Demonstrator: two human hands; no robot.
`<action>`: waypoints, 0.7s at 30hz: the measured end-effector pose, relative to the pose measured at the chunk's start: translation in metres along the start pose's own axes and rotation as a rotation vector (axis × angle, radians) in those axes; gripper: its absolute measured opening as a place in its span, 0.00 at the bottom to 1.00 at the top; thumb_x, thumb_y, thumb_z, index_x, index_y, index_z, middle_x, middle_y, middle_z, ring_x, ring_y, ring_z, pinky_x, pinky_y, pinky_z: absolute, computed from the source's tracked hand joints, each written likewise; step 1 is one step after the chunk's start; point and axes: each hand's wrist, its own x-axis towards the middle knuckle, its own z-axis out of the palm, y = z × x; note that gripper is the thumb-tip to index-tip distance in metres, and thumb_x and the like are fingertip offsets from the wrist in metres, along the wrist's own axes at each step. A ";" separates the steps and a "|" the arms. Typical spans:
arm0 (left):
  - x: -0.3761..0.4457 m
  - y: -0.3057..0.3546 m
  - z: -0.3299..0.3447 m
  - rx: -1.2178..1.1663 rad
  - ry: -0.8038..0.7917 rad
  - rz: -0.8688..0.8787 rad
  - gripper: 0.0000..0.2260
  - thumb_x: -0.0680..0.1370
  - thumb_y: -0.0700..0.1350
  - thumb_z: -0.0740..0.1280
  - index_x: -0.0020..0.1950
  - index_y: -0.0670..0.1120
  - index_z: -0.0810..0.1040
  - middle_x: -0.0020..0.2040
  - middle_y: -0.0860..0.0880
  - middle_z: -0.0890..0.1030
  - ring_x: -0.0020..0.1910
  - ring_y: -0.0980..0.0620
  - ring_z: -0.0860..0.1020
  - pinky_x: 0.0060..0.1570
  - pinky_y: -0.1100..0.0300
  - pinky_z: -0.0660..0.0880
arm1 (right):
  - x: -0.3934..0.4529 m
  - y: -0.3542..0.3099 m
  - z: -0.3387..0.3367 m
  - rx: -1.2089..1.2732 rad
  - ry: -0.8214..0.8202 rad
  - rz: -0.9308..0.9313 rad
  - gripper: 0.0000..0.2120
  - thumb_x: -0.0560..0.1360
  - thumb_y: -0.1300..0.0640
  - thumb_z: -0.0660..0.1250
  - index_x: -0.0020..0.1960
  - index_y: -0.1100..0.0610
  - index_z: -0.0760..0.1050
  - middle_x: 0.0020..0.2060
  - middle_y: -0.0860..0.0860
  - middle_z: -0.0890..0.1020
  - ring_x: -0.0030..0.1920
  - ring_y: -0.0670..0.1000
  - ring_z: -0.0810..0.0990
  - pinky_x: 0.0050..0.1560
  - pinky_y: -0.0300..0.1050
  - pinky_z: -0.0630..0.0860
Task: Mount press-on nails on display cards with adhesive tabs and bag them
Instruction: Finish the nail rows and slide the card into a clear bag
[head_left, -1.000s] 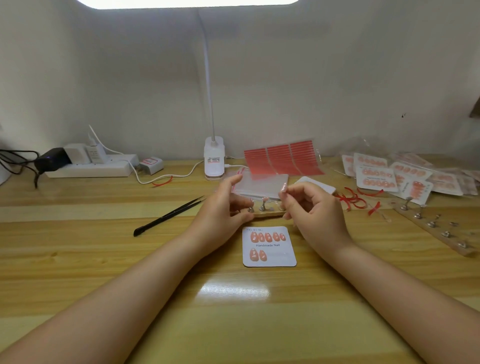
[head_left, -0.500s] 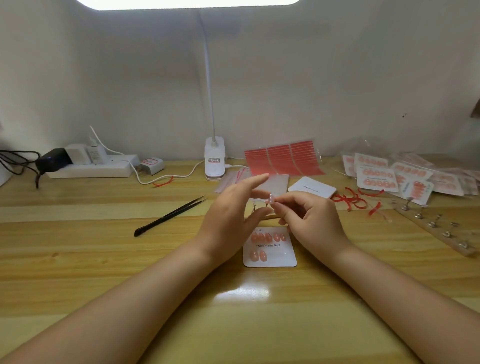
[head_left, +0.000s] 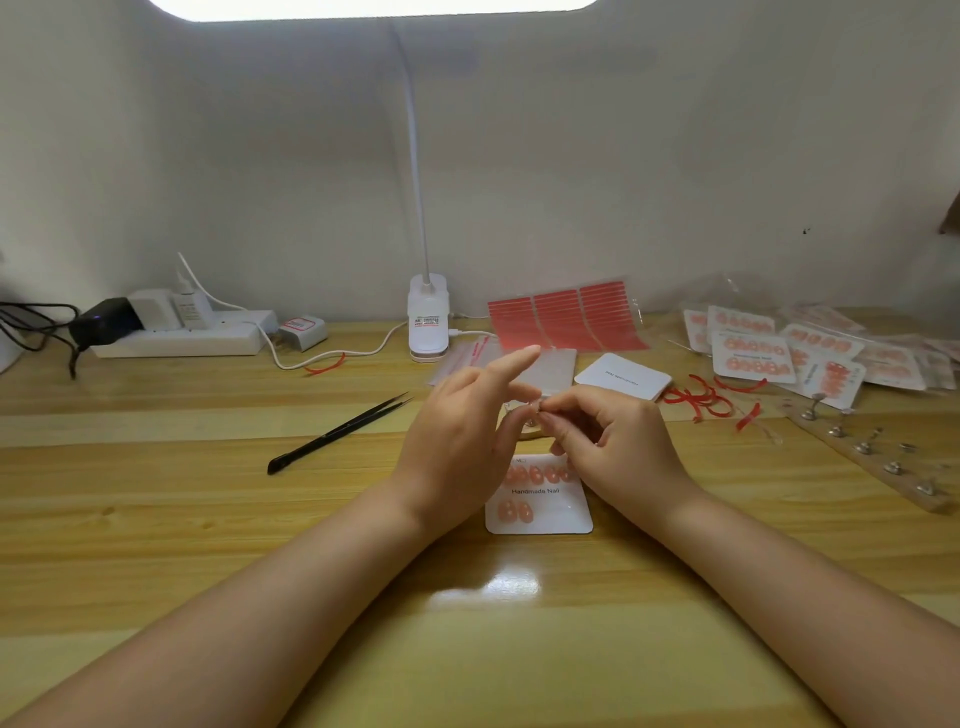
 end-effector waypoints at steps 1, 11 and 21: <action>0.000 0.000 0.000 -0.011 0.001 -0.006 0.21 0.76 0.36 0.70 0.67 0.35 0.71 0.50 0.46 0.84 0.51 0.45 0.82 0.54 0.44 0.77 | 0.000 0.000 0.000 -0.001 -0.002 -0.004 0.04 0.75 0.63 0.71 0.49 0.59 0.83 0.36 0.51 0.83 0.36 0.48 0.81 0.39 0.52 0.78; 0.000 0.003 -0.002 -0.130 0.016 -0.090 0.24 0.73 0.36 0.74 0.67 0.36 0.70 0.47 0.47 0.82 0.44 0.48 0.79 0.49 0.51 0.76 | -0.001 -0.001 0.002 0.012 0.001 0.029 0.02 0.74 0.62 0.72 0.47 0.59 0.83 0.34 0.48 0.82 0.34 0.47 0.81 0.38 0.51 0.78; 0.001 0.007 -0.005 -0.171 0.029 -0.121 0.21 0.71 0.34 0.75 0.61 0.36 0.72 0.45 0.47 0.83 0.42 0.54 0.77 0.48 0.62 0.74 | -0.001 -0.004 0.001 0.034 -0.010 0.043 0.02 0.74 0.62 0.71 0.47 0.59 0.82 0.33 0.51 0.83 0.33 0.47 0.81 0.37 0.49 0.78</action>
